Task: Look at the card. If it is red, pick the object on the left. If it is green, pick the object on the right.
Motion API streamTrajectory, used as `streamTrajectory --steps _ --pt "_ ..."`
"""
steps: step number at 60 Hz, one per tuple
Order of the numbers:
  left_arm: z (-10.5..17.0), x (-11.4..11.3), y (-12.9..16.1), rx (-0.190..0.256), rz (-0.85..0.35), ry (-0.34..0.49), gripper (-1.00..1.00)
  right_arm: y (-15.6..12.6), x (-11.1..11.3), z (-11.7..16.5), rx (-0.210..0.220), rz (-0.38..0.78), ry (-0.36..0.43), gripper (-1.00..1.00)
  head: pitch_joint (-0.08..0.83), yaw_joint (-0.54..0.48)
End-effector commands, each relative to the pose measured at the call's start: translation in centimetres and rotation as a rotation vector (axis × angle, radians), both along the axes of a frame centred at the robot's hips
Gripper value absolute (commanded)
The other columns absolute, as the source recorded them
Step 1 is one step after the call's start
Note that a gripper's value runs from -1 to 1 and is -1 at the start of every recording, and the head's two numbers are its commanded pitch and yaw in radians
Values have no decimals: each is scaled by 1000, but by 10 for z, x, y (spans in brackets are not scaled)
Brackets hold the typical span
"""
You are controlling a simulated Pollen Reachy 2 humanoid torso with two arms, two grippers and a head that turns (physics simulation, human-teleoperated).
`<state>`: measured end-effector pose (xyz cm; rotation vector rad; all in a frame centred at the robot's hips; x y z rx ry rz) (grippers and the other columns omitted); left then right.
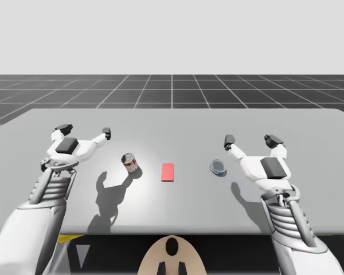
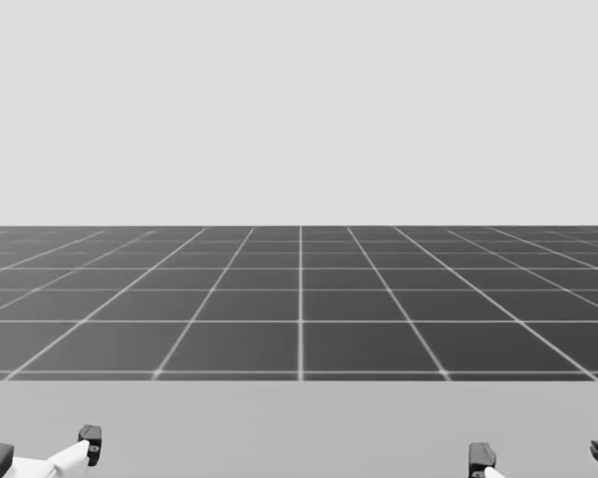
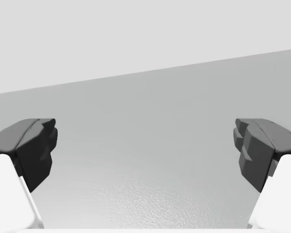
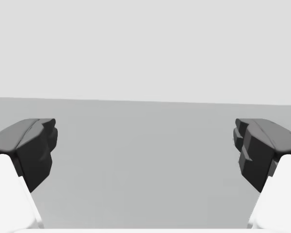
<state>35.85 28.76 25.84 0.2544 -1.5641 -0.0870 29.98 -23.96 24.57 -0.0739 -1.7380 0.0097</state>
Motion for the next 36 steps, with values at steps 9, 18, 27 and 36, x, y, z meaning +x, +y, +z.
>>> streamTrajectory --steps 9,18,27,36 --pt "0 0 0 -2 2 -2 -1000 3 -2 2 5 -10 -17 -1000 64 5" --pt "1 -1 0 -4 -1 -6 -1000 2 -1 3 3 -25 -20 -1000 215 12" --pt "2 -1 1 -5 -4 -16 -1000 1 -1 4 -3 -26 -22 -1000 396 7" --pt "4 -1 2 -4 -8 -25 -1000 1 -1 5 -12 -21 -27 -1000 508 -1"
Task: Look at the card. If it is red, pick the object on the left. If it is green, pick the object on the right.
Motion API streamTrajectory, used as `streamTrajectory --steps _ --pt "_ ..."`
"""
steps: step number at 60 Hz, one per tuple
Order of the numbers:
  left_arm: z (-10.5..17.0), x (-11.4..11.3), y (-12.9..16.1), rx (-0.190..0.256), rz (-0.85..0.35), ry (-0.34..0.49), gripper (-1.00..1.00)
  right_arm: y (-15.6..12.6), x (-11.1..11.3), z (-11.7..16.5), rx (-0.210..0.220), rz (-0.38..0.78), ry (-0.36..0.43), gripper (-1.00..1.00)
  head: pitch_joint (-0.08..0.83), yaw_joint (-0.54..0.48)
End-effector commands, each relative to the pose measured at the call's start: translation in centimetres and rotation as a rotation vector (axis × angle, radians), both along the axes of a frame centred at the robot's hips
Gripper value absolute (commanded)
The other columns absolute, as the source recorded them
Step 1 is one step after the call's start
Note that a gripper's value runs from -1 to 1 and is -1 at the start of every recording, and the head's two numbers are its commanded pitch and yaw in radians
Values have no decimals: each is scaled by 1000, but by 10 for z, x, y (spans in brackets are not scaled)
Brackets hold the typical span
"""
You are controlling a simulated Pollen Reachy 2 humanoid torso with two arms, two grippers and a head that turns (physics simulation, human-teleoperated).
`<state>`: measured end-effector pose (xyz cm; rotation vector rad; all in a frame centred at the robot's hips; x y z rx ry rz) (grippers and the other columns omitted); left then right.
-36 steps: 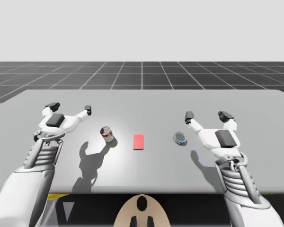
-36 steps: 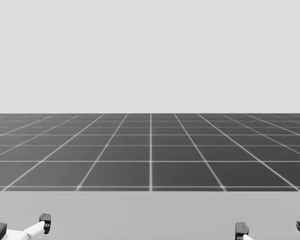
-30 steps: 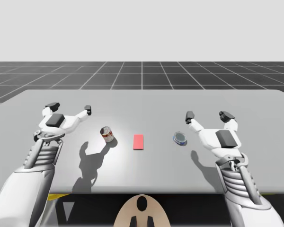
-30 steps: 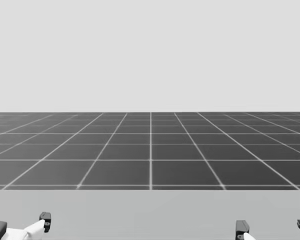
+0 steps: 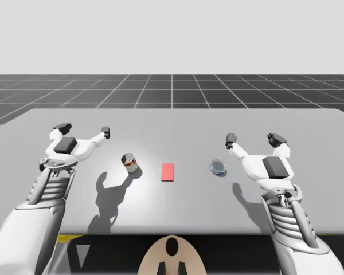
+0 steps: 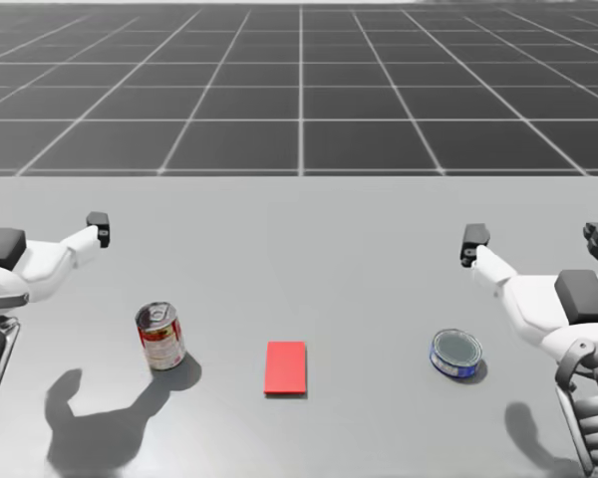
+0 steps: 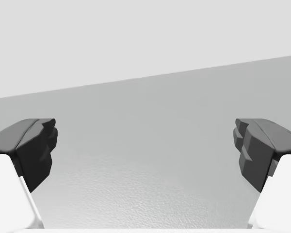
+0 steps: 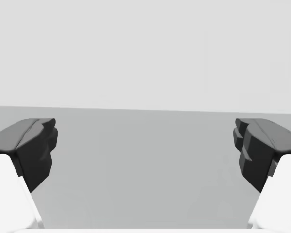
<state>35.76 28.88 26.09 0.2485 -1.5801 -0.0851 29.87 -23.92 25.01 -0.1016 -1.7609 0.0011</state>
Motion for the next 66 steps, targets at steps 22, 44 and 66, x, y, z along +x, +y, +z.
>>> streamTrajectory --steps 22,44,66 --pt "7 -4 2 -5 -7 -26 -1000 2 -1 0 -11 3 -3 -1000 700 13" --pt "8 -6 1 -4 -9 -28 -1000 3 -1 0 -17 5 2 -1000 703 48" --pt "7 -5 -2 -2 -13 -25 -1000 5 -2 -2 -22 11 5 -1000 638 269"
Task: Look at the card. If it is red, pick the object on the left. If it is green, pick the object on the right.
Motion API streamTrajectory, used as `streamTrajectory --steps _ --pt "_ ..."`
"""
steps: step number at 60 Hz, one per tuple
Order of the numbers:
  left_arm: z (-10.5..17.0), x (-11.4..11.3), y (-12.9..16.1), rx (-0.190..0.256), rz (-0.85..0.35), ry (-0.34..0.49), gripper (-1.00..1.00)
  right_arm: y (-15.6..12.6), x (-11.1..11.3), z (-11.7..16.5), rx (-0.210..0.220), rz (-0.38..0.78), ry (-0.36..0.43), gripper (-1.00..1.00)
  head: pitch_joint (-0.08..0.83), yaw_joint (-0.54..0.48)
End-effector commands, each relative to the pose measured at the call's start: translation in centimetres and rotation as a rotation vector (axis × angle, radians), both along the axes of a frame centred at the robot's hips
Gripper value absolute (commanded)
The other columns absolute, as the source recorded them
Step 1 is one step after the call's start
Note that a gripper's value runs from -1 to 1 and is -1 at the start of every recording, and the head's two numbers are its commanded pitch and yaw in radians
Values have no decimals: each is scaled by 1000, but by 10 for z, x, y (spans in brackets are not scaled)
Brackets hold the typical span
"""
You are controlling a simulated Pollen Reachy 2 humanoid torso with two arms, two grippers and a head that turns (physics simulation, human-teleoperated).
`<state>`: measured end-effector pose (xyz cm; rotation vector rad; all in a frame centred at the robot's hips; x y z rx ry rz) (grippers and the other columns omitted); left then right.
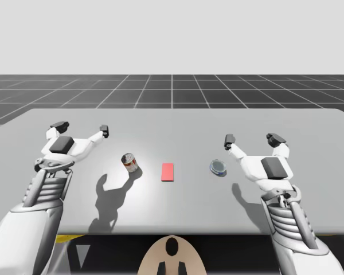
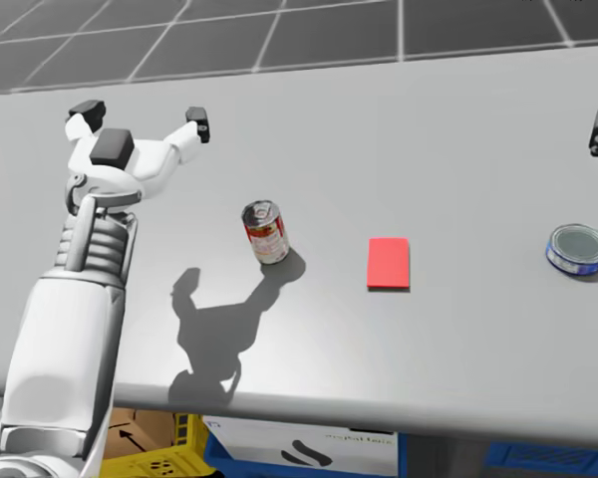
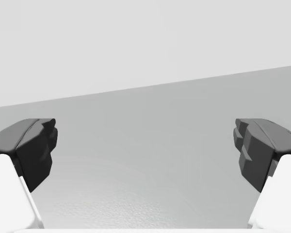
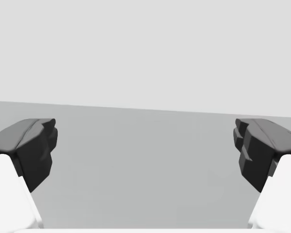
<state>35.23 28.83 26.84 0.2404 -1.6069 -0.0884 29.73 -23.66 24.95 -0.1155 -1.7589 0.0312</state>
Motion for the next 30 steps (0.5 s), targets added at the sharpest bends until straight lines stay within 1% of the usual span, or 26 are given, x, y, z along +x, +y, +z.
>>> streamTrajectory --steps 1,8,15,18,22,25,28,30 --pt "0 0 -1 0 -3 0 -1000 2 0 -1 7 4 3 -1000 637 274" --pt "-1 0 -2 -1 -5 1 -1000 2 0 -2 7 5 3 -1000 625 313" --pt "0 -1 -3 -8 -13 1 -1000 1 0 -2 9 5 3 -1000 620 311" --pt "2 -5 -5 -22 -28 3 -1000 1 1 -2 9 4 2 -1000 620 303" --pt "12 -15 -10 -65 -71 5 -1000 1 1 -3 10 3 2 -1000 621 296" --pt "20 -27 -13 -97 -122 17 -1000 1 1 -3 10 1 3 -1000 621 297" --pt "27 -39 -16 -150 -184 57 -1000 1 1 -4 11 -1 4 -1000 620 299" --pt "29 -47 -18 -171 -222 84 -1000 0 1 -4 13 -3 6 -1000 619 301"
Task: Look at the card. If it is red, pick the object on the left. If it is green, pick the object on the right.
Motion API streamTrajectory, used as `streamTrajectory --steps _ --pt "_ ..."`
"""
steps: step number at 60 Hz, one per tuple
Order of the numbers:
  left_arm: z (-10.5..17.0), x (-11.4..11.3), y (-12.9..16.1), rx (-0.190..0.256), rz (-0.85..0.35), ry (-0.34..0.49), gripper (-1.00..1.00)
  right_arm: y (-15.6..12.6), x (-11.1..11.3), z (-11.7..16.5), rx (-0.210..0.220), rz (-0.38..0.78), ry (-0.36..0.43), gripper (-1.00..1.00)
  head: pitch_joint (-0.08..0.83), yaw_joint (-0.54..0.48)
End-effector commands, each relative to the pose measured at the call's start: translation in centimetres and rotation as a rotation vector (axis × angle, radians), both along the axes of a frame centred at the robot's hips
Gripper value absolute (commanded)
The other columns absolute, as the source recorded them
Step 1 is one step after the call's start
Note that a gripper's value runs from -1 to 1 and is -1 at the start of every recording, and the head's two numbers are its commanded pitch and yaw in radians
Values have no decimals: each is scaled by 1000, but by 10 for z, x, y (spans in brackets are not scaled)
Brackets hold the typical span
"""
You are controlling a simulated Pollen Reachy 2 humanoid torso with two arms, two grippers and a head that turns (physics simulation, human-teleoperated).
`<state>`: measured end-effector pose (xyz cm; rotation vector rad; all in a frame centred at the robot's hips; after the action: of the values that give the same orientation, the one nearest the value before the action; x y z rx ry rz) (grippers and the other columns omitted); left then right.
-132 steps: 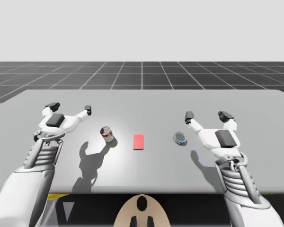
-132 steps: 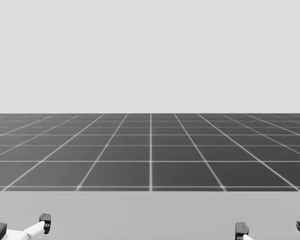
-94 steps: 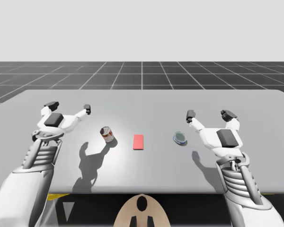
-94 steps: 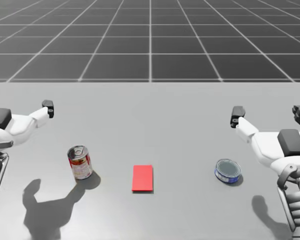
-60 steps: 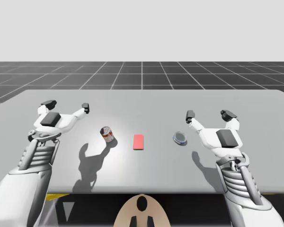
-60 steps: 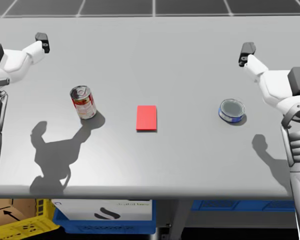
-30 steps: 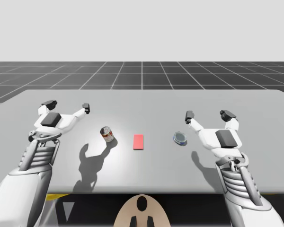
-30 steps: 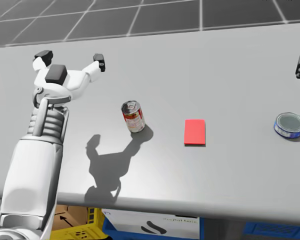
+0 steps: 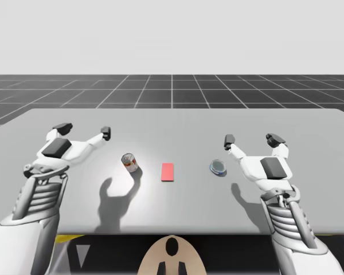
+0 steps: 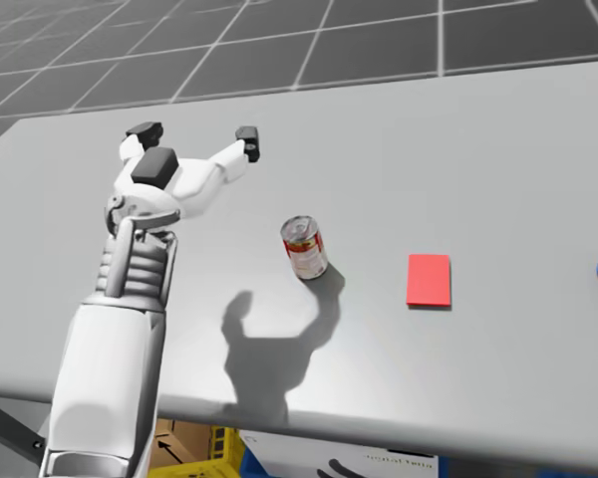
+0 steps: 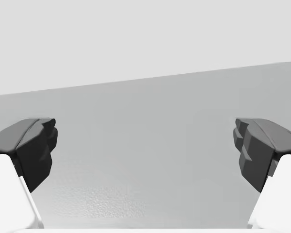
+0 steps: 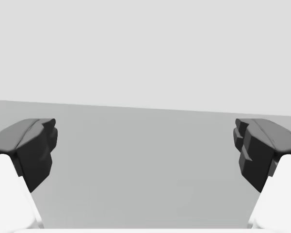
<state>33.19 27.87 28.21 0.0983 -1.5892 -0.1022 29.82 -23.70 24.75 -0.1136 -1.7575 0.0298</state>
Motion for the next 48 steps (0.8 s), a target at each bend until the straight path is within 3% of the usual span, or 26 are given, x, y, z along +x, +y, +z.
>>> streamTrajectory --steps 1,9,22,31,39,48 --pt "15 -29 -9 -91 -136 61 -1000 1 1 -2 11 -5 5 -1000 618 301" --pt "10 -60 -12 -78 -228 105 -1000 1 3 -6 9 -9 14 -1000 618 304" --pt "-21 -85 5 -53 -315 222 -1000 0 5 -6 8 -9 8 -1000 616 304" --pt "-57 -87 11 -34 -306 290 -1000 -1 5 -7 8 -10 9 -1000 613 304" --pt "-87 -79 5 -46 -301 352 -1000 -1 5 -7 8 -8 8 -1000 610 304" --pt "-102 -66 -3 -71 -301 381 -1000 -1 5 -7 9 -6 8 -1000 610 300"
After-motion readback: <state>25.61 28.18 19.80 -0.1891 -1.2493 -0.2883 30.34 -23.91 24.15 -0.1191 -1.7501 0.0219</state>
